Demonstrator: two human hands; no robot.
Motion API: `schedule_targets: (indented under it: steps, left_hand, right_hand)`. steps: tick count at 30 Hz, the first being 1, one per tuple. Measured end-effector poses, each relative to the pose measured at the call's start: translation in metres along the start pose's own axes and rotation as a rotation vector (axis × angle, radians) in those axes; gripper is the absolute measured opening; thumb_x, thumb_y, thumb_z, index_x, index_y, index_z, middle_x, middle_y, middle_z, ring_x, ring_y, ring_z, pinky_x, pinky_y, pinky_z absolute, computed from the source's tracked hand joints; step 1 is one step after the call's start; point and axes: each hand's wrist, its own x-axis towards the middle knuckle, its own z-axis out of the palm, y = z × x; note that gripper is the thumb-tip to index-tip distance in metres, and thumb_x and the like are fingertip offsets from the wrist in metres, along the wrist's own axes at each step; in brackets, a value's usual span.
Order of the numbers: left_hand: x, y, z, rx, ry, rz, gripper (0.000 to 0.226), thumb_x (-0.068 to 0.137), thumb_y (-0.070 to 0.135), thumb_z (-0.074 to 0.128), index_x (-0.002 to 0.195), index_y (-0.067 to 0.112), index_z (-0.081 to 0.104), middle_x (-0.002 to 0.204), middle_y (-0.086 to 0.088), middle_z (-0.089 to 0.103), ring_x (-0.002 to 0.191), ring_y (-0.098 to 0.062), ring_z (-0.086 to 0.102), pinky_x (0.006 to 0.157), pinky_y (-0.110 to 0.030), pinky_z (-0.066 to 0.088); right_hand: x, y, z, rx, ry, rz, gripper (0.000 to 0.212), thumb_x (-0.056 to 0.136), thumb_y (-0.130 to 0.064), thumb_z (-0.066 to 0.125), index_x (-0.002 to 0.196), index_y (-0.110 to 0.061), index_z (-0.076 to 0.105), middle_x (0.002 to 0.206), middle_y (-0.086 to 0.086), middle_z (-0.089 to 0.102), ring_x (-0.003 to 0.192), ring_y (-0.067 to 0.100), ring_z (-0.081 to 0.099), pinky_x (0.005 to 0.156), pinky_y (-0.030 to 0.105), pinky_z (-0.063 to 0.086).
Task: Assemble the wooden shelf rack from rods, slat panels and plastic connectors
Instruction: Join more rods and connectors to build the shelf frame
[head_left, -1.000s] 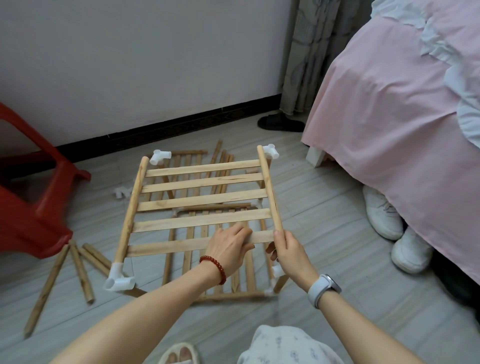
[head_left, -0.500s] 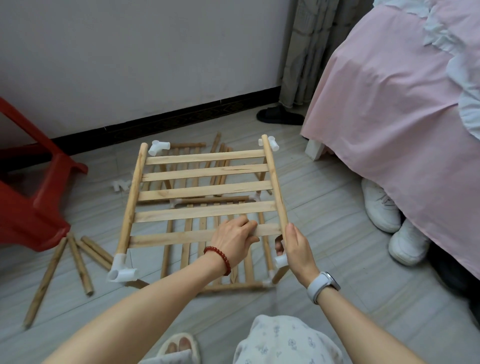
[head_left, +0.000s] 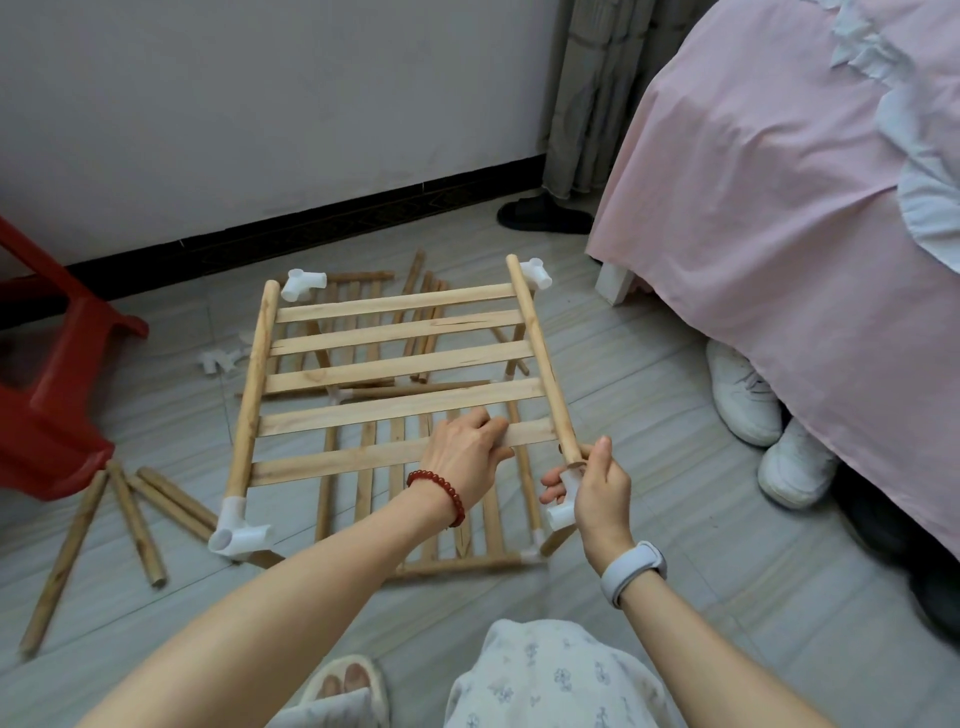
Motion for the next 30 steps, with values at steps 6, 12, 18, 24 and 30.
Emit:
schedule_targets:
  steps: [6,12,18,24,30]
  left_hand:
    - [-0.002,-0.003,0.004,0.016,-0.043,-0.022,0.029,0.096,0.031,0.045,0.117,0.013,0.054,0.106,-0.004,0.052,0.091,-0.023,0.053,0.076,-0.027,0.032]
    - [-0.001,-0.001,0.004,0.015,-0.056,-0.032,0.03,0.096,0.032,0.045,0.119,0.014,0.053,0.108,-0.004,0.052,0.094,-0.024,0.053,0.083,-0.031,0.036]
    - [-0.002,-0.001,0.004,0.025,-0.072,-0.045,0.029,0.096,0.033,0.044,0.118,0.015,0.053,0.108,-0.003,0.051,0.093,-0.022,0.053,0.081,-0.028,0.036]
    - [-0.007,0.005,0.006,0.009,-0.062,-0.056,0.027,0.096,0.032,0.045,0.115,0.014,0.054,0.103,-0.003,0.052,0.091,-0.021,0.053,0.079,-0.028,0.037]
    - [-0.007,0.006,0.009,0.008,-0.075,-0.038,0.027,0.096,0.03,0.045,0.115,0.013,0.054,0.104,-0.003,0.053,0.093,-0.022,0.052,0.082,-0.029,0.035]
  right_hand:
    - [-0.005,0.006,-0.002,-0.102,0.019,-0.053,0.04,0.101,-0.034,0.032,0.081,-0.01,0.057,0.059,0.01,0.057,0.04,0.013,0.049,0.049,0.028,0.046]
    - [0.0,0.004,-0.002,-0.325,0.002,-0.054,0.045,0.096,-0.039,0.045,0.065,-0.01,0.058,0.057,0.002,0.057,0.048,0.012,0.052,0.054,0.023,0.046]
    - [-0.001,0.005,0.001,-0.213,0.107,-0.035,0.041,0.1,-0.039,0.034,0.076,-0.012,0.055,0.058,0.006,0.053,0.051,0.015,0.049,0.05,0.026,0.042]
    - [0.009,0.005,0.002,-0.18,0.183,0.006,0.045,0.102,-0.036,0.024,0.082,-0.013,0.057,0.059,0.009,0.057,0.047,0.015,0.05,0.048,0.025,0.041]
    - [0.014,0.009,0.014,-0.191,0.308,-0.011,0.047,0.103,-0.031,0.021,0.074,-0.012,0.054,0.074,0.011,0.059,0.065,0.023,0.054,0.058,0.027,0.04]
